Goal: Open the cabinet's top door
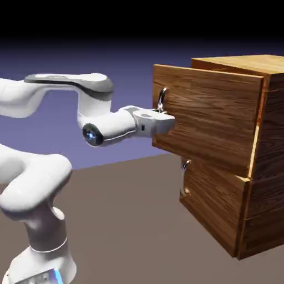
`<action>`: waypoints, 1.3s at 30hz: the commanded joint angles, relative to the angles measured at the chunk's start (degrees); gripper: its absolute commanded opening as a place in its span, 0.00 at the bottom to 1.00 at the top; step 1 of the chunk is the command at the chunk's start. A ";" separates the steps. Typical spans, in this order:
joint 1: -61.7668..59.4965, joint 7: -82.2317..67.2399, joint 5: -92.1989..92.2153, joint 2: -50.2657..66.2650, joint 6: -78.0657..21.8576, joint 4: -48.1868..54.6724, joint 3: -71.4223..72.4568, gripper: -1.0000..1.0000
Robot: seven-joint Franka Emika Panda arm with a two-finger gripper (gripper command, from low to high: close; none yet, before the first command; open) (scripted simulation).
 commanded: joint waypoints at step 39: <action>-6.44 -28.18 -77.15 55.85 -70.62 35.11 -58.20 0.00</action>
